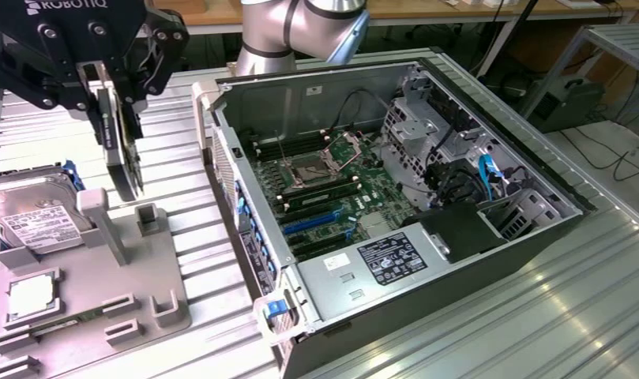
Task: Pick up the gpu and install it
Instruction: 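Pick up the gpu and move the gpu toward the slot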
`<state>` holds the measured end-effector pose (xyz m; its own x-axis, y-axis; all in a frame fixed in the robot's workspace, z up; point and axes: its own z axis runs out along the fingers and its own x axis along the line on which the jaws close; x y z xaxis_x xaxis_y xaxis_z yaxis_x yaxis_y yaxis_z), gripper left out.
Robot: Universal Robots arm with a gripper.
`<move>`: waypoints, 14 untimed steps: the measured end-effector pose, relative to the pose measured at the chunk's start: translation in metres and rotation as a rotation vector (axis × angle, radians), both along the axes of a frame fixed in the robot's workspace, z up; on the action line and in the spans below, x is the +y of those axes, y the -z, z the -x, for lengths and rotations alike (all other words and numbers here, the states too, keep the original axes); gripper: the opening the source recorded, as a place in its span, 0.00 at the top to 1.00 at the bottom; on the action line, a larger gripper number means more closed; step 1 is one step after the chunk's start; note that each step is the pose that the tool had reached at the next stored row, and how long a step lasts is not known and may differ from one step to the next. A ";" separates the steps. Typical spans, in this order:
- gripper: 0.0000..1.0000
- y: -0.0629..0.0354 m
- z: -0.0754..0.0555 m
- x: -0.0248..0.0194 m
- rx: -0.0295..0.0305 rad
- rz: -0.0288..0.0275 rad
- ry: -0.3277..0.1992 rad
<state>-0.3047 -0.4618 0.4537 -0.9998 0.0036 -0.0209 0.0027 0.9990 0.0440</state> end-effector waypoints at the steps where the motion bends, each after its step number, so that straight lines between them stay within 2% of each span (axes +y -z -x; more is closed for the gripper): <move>1: 0.72 0.0000 -0.001 0.0000 -0.0001 0.0000 0.000; 14: 0.72 0.0000 -0.018 0.0000 0.0000 0.0001 0.000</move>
